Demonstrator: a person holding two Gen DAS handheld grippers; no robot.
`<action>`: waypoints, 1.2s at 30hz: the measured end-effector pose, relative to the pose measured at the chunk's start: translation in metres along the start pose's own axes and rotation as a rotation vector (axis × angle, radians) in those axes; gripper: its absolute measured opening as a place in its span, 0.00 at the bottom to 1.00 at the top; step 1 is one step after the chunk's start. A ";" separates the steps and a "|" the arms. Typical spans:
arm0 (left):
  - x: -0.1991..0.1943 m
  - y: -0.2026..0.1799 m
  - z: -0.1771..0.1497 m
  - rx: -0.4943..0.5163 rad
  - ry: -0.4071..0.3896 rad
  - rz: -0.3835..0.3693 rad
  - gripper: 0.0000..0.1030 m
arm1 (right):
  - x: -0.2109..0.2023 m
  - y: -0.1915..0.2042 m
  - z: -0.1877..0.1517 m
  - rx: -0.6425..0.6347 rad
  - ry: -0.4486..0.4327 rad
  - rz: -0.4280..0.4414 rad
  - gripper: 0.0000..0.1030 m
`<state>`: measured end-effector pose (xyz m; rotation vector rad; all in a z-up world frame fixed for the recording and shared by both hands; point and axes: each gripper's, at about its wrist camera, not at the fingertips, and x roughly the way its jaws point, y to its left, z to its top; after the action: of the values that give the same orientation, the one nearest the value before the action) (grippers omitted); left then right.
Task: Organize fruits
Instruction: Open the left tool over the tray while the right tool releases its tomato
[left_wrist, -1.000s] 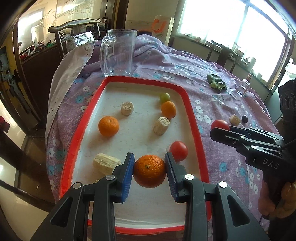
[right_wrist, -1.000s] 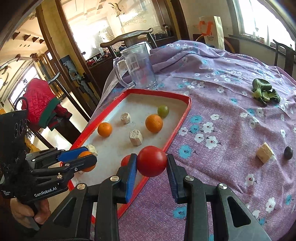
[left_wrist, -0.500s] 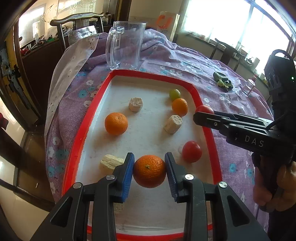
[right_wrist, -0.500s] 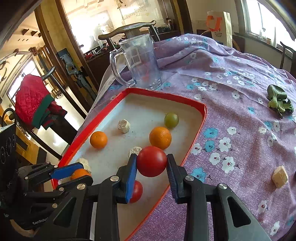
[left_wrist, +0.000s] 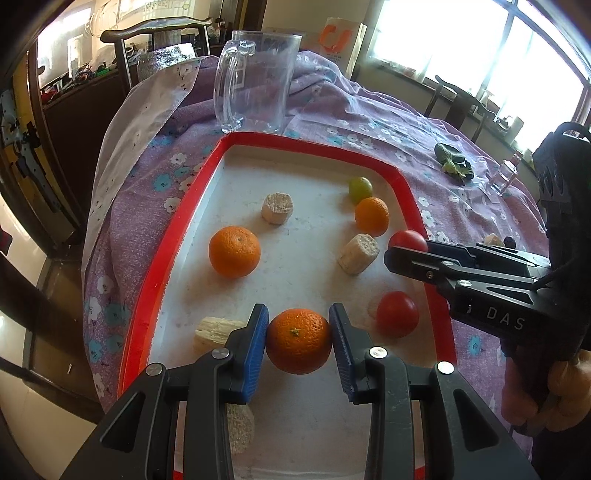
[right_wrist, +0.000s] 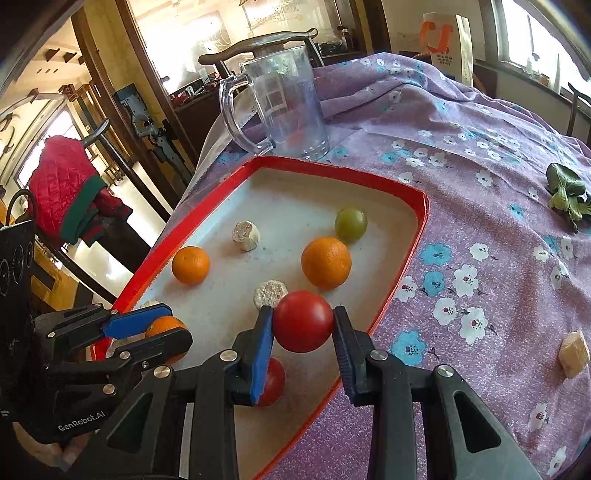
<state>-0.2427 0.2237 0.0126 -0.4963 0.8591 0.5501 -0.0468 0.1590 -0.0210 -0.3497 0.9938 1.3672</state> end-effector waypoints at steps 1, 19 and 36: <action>0.001 0.000 0.000 0.001 0.001 0.002 0.32 | 0.000 0.000 0.000 -0.001 -0.002 0.002 0.31; -0.008 -0.005 0.000 0.012 -0.015 0.047 0.54 | -0.008 0.001 0.000 -0.008 -0.014 0.032 0.47; -0.029 -0.015 -0.005 0.032 -0.034 0.034 0.55 | -0.052 -0.015 -0.014 0.019 -0.072 0.011 0.47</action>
<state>-0.2520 0.2021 0.0359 -0.4425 0.8438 0.5741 -0.0330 0.1120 0.0055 -0.2792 0.9493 1.3704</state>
